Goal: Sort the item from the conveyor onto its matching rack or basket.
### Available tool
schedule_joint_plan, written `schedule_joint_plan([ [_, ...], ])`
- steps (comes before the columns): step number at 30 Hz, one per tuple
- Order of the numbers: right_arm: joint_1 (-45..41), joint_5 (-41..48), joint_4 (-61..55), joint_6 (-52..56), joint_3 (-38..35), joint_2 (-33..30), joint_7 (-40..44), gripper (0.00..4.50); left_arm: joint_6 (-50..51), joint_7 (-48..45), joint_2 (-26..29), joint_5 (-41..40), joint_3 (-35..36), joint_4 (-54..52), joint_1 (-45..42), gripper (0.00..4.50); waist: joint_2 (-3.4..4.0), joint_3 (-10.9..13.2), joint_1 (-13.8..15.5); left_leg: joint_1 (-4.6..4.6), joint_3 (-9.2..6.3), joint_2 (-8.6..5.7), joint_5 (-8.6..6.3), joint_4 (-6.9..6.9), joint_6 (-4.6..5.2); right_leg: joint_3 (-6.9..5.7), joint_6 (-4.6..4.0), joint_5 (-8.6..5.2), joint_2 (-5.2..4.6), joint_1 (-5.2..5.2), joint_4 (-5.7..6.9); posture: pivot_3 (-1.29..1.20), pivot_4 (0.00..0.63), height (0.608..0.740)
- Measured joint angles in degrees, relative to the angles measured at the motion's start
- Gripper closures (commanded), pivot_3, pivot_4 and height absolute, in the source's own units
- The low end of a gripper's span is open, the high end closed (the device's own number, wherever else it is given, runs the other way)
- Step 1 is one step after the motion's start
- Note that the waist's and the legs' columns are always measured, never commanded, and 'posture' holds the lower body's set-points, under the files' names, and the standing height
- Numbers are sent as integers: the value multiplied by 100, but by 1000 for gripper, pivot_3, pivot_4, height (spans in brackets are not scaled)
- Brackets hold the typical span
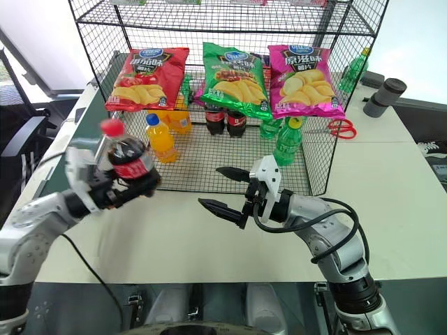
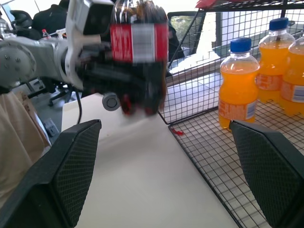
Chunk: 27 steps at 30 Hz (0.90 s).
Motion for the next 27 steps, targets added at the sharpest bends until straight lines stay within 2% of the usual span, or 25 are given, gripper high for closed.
schedule_joint_plan([
  [3,-160,42,-134,99,58,134,-101,0,-165,-376,-220,379,-745,105,-399,1578,-2,-1,-12,-2,4,-4,-1,3,2,3,7,4,0,1,-5,0,150,740],
  [6,-156,40,-130,196,65,146,-198,0,-356,-625,-416,693,-1123,386,-705,1578,0,-1,-27,-4,7,-3,-1,2,5,4,18,10,8,-3,-4,0,150,740],
  [15,-101,74,-167,337,66,252,-405,0,-787,-1135,-879,1234,-1601,946,-1173,1578,0,-1,-18,-4,5,2,-1,9,7,4,22,11,43,-2,1,0,150,740],
  [18,-49,207,-194,428,-3,263,-466,872,-793,-1205,-951,1296,-1605,986,-1217,1597,0,-1,-15,-4,5,2,-1,10,7,4,23,10,44,-1,1,0,150,740],
  [19,-21,238,-200,446,-37,256,-473,1333,-780,-1227,-973,1301,-1611,987,-1217,1597,0,-1,-13,-4,5,2,-1,10,7,4,23,10,43,-1,1,0,150,740],
  [20,0,249,-207,449,-49,256,-478,1540,-768,-1240,-986,1309,-1612,989,-1217,1597,0,-1,-14,-4,4,3,-1,10,7,4,23,10,44,-1,1,0,150,740],
  [22,10,249,-212,443,-51,256,-487,1540,-744,-1245,-1000,1309,-1610,989,-1217,1597,0,-1,-20,-3,4,3,-1,10,7,5,23,10,45,-1,2,0,150,740],
  [25,19,216,-210,437,-31,257,-504,1540,-581,-1245,-1030,1219,-1581,980,-1217,131,0,-1,-18,-3,3,4,-1,12,7,5,23,10,47,-1,5,0,150,740],
  [27,23,140,-184,425,17,273,-515,1540,-545,-1205,-1034,1185,-1531,932,-1218,52,0,-1,-20,-3,3,5,-1,12,7,5,23,10,47,-1,6,0,150,740],
])
